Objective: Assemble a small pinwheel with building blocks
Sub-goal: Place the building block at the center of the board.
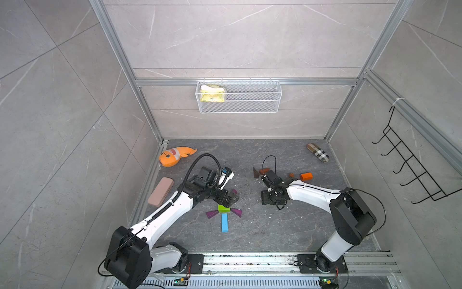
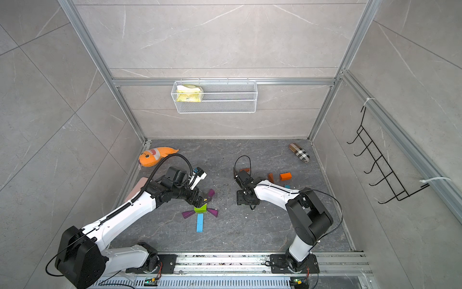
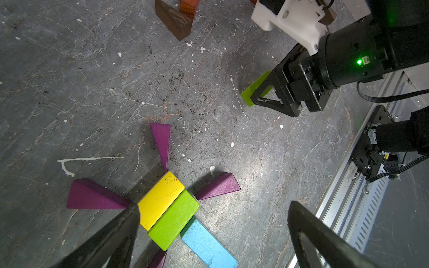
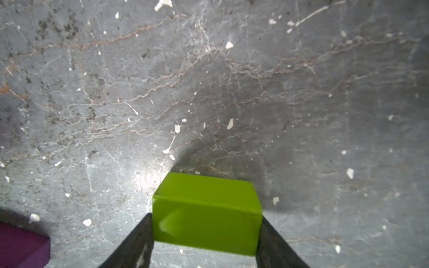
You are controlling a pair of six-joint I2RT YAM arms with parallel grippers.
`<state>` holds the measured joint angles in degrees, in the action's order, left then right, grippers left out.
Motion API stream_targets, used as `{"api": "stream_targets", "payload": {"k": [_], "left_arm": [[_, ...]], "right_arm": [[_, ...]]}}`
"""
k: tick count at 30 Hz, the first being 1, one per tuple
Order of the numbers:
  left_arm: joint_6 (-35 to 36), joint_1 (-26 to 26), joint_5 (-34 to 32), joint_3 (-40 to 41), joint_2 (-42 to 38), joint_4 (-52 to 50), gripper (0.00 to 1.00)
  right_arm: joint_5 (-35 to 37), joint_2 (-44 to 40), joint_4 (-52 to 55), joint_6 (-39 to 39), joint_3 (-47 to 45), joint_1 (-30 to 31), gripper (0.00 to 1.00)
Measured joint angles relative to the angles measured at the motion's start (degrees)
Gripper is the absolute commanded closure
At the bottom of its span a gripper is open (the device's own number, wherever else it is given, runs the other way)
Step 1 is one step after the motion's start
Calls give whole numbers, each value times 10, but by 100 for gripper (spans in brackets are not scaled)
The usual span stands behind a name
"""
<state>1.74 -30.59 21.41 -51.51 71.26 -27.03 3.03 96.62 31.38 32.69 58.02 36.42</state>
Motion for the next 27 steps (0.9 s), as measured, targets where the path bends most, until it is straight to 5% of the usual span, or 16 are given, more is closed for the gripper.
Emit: {"api": "stream_targets", "payload": {"k": [3,16,22,27], "left_arm": [[0,0,0,0,0,0,0],[0,0,2,0,0,0,0],[0,0,3,0,-6,0,0],[0,0,17,0,-11,0,0]], "right_arm": [[1,2,0,4,0,0,0],[60,-48,57,-42,40,-12,0],[50,-81,56,-195,110,-137,0],[5,-30,43,-308,170,-234,0]]}}
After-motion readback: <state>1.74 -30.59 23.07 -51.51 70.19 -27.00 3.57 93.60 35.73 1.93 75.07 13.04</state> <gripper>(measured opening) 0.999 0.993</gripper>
